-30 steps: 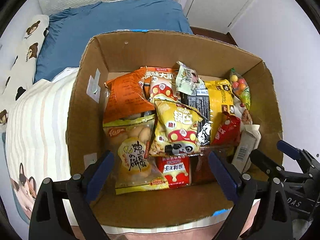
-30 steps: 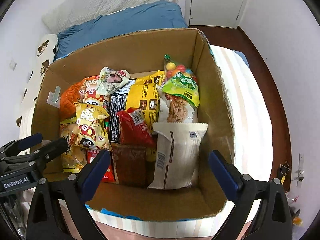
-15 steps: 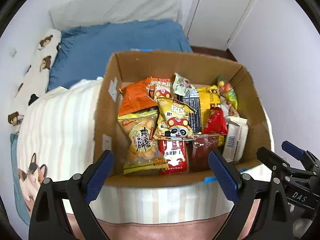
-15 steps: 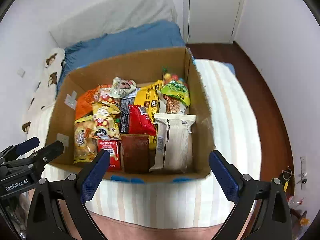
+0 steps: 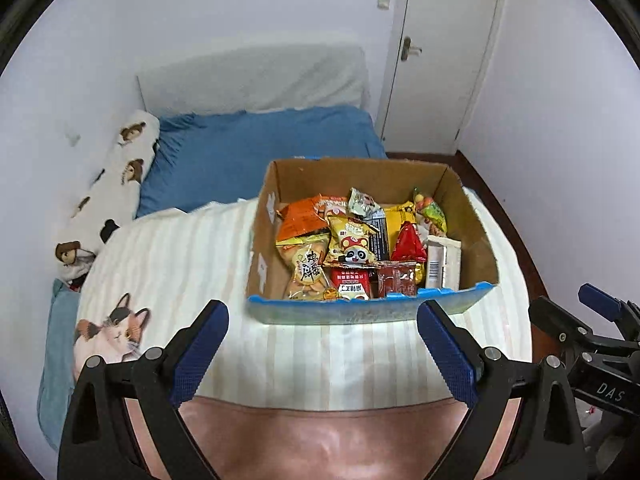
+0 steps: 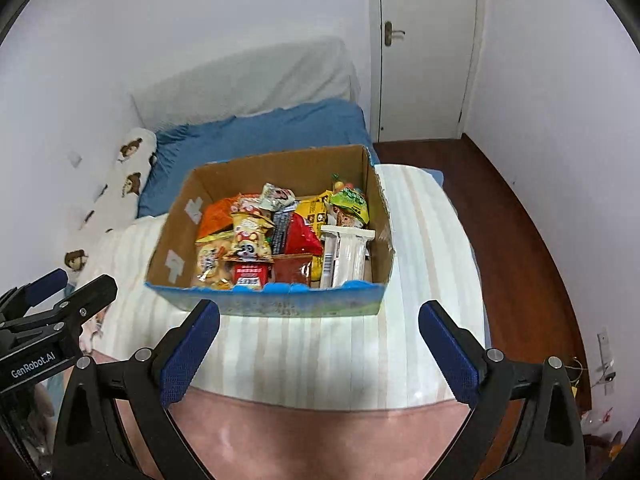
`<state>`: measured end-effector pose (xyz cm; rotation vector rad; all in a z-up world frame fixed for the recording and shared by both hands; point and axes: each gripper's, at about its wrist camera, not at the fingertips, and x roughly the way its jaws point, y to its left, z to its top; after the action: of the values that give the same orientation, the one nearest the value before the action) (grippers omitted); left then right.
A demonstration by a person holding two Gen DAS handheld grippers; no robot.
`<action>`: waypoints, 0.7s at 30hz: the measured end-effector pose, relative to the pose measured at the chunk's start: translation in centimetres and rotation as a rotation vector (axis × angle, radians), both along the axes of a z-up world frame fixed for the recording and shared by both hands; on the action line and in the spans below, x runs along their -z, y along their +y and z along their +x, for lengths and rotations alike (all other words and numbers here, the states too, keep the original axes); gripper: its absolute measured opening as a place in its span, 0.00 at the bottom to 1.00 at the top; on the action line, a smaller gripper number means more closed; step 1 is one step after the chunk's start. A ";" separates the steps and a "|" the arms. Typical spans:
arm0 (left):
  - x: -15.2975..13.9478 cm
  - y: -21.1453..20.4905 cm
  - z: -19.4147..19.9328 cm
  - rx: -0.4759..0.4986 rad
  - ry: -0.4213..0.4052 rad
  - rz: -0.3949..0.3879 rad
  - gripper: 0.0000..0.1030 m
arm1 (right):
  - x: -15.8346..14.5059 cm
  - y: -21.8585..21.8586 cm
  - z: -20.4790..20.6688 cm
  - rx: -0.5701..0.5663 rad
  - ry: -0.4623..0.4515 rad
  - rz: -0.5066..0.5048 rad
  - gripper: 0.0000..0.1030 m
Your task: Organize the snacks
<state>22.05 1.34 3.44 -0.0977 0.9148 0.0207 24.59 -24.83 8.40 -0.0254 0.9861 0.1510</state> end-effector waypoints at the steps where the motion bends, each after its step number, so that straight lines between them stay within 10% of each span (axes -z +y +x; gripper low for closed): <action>1: -0.5 0.0 -0.9 -0.003 -0.012 0.006 0.94 | -0.7 -0.1 -0.9 -0.002 -0.012 0.002 0.99; 21: -5.7 -0.5 -10.2 -0.025 -0.139 0.048 0.94 | -8.0 0.3 -10.9 -0.070 -0.154 0.026 1.00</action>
<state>11.82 0.80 9.17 -0.0654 0.7741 0.0580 13.69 -24.53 16.41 -0.0468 0.8293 0.2232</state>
